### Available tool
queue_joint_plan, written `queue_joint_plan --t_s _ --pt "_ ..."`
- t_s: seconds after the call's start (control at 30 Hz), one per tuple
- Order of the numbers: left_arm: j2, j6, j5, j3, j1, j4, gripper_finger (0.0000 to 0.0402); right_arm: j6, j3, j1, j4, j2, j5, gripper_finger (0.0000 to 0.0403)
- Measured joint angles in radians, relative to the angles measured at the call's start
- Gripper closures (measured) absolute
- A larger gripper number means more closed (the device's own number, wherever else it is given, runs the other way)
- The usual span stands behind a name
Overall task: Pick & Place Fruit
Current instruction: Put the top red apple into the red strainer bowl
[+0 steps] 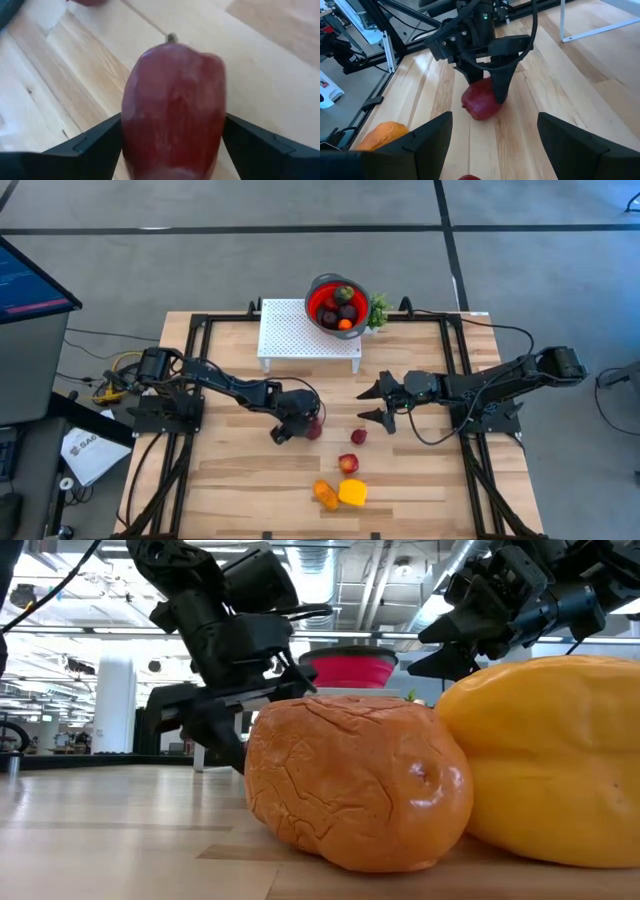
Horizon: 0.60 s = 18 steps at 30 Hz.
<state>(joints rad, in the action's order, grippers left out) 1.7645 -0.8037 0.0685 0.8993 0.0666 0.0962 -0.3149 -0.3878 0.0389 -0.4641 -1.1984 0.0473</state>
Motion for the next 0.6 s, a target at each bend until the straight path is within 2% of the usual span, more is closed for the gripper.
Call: queue_joint_plan --t_s 0.17,0.3,0.6 --pt "-0.005 0.159 0.012 0.001 0.0 -0.009 0.0089 0.0 0.0 0.0 0.002 0.0 0.0 0.0117" --pt "-0.005 0.213 0.043 0.001 0.008 -0.037 0.0069 0.0 0.0 0.0 0.003 0.0 0.0 0.0117" --pt "0.008 0.288 0.043 0.002 0.018 -0.077 0.0024 0.0 0.0 0.0 0.007 0.0 0.0 0.0117"
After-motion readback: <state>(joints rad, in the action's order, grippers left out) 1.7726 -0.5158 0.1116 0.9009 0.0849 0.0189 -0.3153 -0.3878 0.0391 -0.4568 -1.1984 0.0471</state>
